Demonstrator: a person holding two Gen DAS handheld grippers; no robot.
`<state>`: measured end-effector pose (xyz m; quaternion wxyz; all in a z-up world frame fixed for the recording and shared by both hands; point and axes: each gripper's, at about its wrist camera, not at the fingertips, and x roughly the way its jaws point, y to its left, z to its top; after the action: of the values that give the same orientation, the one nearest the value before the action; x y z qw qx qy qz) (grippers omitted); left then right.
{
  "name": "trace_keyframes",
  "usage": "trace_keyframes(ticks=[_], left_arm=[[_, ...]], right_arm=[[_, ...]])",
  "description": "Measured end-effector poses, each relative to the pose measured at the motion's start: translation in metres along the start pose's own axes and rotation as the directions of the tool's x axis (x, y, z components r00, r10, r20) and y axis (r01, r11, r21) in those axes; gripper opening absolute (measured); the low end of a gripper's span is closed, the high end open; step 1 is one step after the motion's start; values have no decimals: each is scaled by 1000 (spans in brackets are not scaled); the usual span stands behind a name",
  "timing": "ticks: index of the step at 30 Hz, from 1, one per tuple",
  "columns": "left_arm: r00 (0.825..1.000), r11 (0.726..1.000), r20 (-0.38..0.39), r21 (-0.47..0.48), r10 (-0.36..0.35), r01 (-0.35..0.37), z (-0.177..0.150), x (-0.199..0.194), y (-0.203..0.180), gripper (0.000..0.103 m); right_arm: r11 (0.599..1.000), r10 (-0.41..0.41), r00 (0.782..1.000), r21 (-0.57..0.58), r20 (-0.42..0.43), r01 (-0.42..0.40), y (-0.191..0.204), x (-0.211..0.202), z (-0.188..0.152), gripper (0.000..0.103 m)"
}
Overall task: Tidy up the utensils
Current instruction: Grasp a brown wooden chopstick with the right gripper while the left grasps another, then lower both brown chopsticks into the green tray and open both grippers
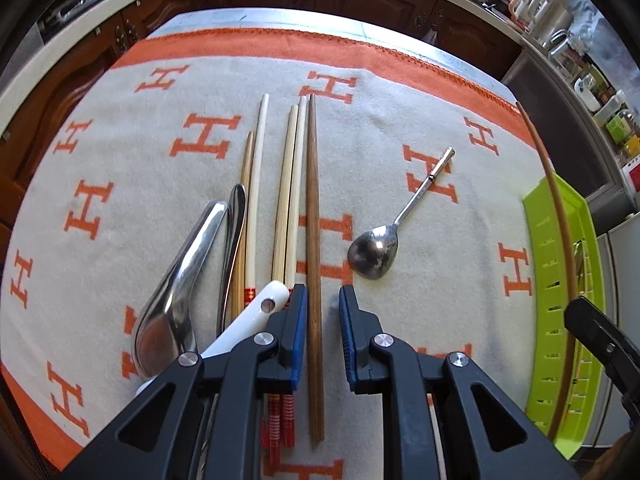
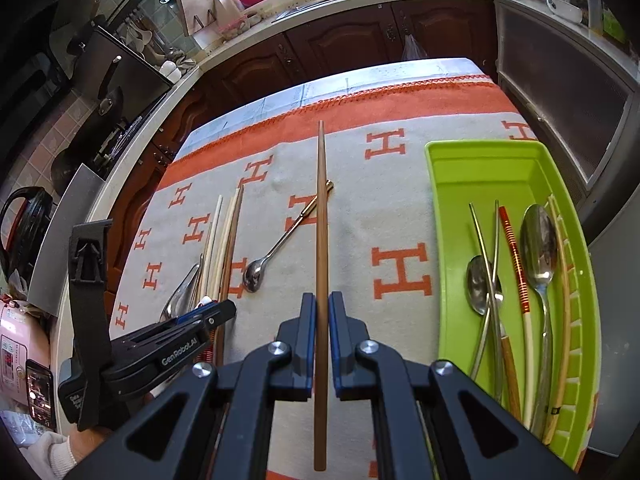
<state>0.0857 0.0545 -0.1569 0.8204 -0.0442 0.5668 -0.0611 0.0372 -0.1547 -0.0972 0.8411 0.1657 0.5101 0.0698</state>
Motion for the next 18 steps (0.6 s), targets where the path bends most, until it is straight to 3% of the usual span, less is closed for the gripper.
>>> trace_keyframes(ticks=[4, 5, 12, 18], left_arm=[[994, 991, 46, 79, 102, -105, 2, 5, -20, 13], [992, 989, 55, 87, 112, -116, 1, 4, -21, 8], [994, 994, 72, 63, 80, -85, 0, -2, -22, 4], [992, 999, 125, 41, 25, -30, -2, -46, -34, 4]], right_arm=[[1000, -8, 1000, -6, 7, 8, -3, -3, 0, 6], [1000, -8, 1000, -7, 10, 8, -4, -5, -1, 6], [1000, -4, 1000, -6, 26, 4, -10, -15, -2, 6], [1000, -2, 999, 6, 42, 1, -18, -26, 0, 6]])
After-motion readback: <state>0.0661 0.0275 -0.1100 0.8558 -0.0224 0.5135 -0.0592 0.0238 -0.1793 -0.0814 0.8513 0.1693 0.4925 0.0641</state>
